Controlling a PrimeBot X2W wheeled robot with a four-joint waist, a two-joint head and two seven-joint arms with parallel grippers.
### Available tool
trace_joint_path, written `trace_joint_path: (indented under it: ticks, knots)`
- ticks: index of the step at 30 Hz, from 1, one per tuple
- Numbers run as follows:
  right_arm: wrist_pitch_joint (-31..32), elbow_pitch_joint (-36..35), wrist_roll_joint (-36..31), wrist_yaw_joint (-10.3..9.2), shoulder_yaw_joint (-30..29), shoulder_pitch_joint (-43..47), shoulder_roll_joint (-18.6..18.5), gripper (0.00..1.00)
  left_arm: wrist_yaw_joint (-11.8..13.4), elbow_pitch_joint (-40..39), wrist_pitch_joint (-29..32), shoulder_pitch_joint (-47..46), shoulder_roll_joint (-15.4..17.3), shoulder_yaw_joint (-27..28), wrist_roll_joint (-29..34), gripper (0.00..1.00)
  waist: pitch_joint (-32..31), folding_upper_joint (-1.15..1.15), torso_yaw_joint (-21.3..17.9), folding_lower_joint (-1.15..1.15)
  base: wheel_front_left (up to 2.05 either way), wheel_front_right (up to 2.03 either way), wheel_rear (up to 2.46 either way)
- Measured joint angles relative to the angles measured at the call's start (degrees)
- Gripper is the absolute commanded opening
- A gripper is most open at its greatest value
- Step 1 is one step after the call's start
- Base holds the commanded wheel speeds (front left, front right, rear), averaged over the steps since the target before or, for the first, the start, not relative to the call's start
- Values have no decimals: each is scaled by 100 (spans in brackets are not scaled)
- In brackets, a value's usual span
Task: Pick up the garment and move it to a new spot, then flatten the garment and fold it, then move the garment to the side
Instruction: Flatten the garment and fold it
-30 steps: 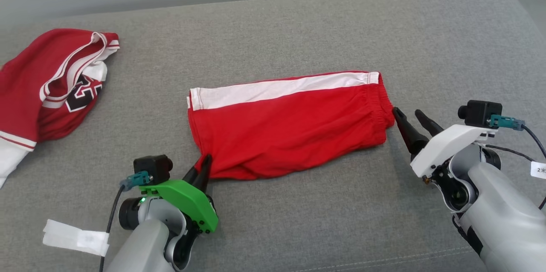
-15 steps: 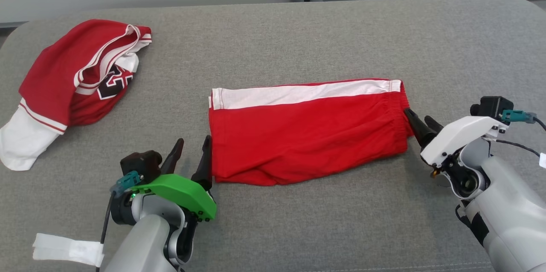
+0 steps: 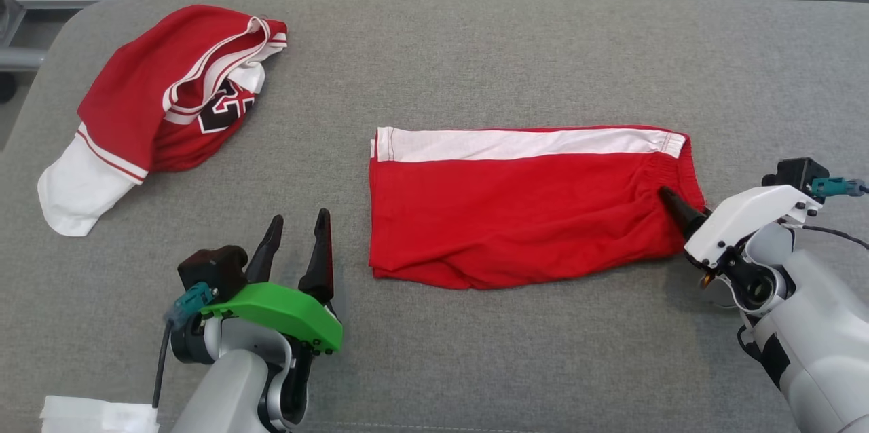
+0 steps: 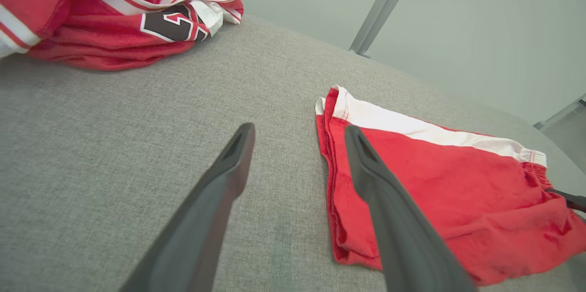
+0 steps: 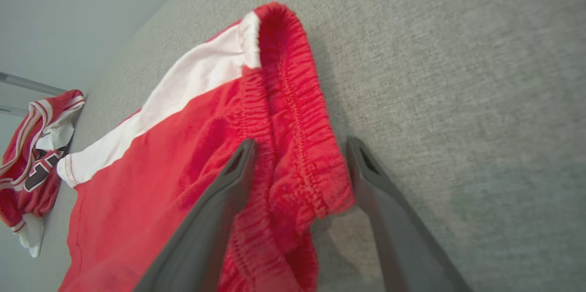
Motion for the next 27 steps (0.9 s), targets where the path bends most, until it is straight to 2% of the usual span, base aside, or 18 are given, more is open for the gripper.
trace_joint_path:
  ticks: [6,8,9,11,22,27]
  knots:
    - [130,79,167,54,-45,-31,125,100,65,-170,-42,169,9,53,19,100,25,0,80,0,0,0,0]
    - [158,88,229,104,-67,-31,135,46,88,-243,-42,208,9,65,41,100,25,0,84,0,0,0,0]
    - [157,96,292,105,-104,-31,146,42,88,-283,-42,230,10,76,43,100,25,0,84,0,0,0,0]
    - [158,108,328,124,-115,-31,162,2,89,-309,-43,245,12,86,44,100,25,0,83,0,0,0,0]
    - [175,174,342,256,-130,-26,138,0,145,-575,-44,492,123,246,93,100,-1,0,-96,0,0,0,0]
    - [175,176,349,298,-189,-29,-97,0,146,-725,-47,515,123,245,151,100,-33,0,-243,0,0,0,0]
